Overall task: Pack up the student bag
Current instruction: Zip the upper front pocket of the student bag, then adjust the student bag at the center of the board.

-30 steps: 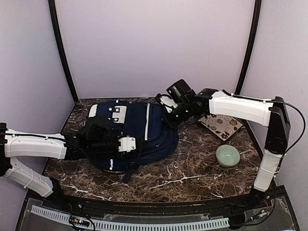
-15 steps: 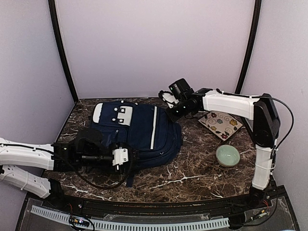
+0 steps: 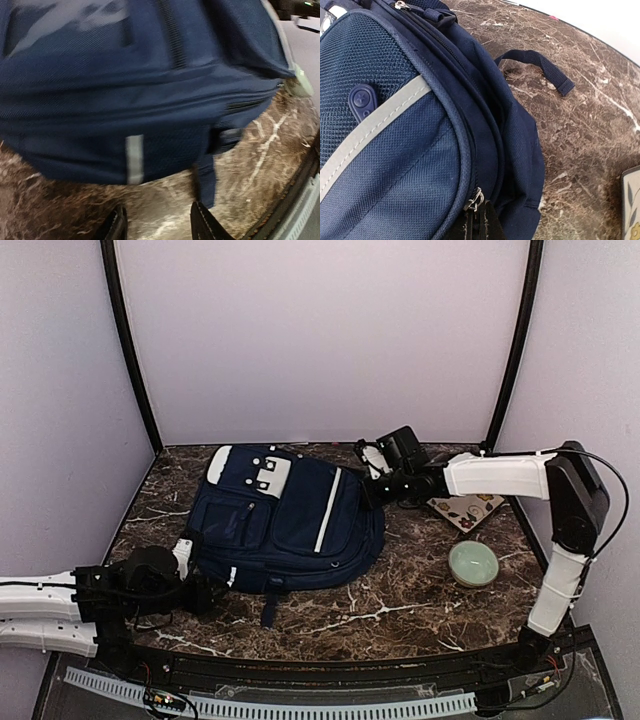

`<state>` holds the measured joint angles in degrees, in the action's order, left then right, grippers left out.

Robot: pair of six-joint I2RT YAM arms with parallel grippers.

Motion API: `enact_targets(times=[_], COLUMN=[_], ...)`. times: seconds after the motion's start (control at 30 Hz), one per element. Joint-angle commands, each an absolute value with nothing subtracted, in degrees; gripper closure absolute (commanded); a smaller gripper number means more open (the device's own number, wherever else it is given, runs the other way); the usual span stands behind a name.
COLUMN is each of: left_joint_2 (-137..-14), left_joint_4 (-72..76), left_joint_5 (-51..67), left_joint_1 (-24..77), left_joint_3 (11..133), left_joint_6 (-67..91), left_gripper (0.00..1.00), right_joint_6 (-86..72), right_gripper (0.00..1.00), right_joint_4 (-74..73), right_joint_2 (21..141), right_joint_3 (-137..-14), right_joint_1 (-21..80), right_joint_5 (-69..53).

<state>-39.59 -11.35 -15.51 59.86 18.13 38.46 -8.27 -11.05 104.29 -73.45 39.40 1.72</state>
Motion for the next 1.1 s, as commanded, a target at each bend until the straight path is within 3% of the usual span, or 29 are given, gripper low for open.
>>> enact_targets(times=[0.0, 0.2, 0.43, 0.63, 0.7, 0.8, 0.83, 0.93, 1.07], left_joint_2=[-39.9, -53.8, -84.4, -94.7, -95.2, -90.2, -87.5, -80.1, -71.5], left_joint_4=[-8.9, 8.2, 21.4, 20.0, 19.5, 22.9, 22.6, 18.2, 11.8], left_joint_5=[-14.4, -0.7, 10.3, 4.3, 4.4, 9.9, 9.1, 7.7, 14.5], left_joint_1=[50.3, 31.1, 18.7, 11.8, 11.0, 14.8, 17.7, 26.1, 33.5], left_joint_3=[15.4, 14.7, 29.1, 45.8, 51.3, 53.6, 53.5, 52.3, 47.5], left_joint_6=[44.8, 37.6, 31.4, 25.3, 22.5, 10.6, 4.7, -8.1, -16.2], left_gripper=[0.53, 0.53, 0.51, 0.5, 0.45, 0.23, 0.2, 0.2, 0.31], right_joint_6=[-13.0, -18.4, -24.0, -28.8, -29.9, -30.4, -30.4, -32.5, -36.6], right_gripper=[1.0, 1.0, 1.0, 1.0, 1.0, 1.0, 1.0, 1.0, 1.0], right_joint_4=[-14.3, -12.8, -10.6, -2.8, -0.3, 0.7, 0.7, -0.1, 2.3], right_joint_2=[101.1, 97.5, 97.8, 100.9, 103.1, 104.7, 104.6, 103.2, 100.0], right_joint_3=[-67.4, -60.3, -60.7, -64.4, -67.8, -71.3, -71.7, -70.3, -62.9], right_joint_1=[41.4, 49.0, 59.0, 62.8, 62.8, 62.5, 62.0, 59.2, 54.7], right_joint_5=[2.3, 2.1, -0.3, -4.5, -7.0, -8.6, -8.8, -10.5, -13.6])
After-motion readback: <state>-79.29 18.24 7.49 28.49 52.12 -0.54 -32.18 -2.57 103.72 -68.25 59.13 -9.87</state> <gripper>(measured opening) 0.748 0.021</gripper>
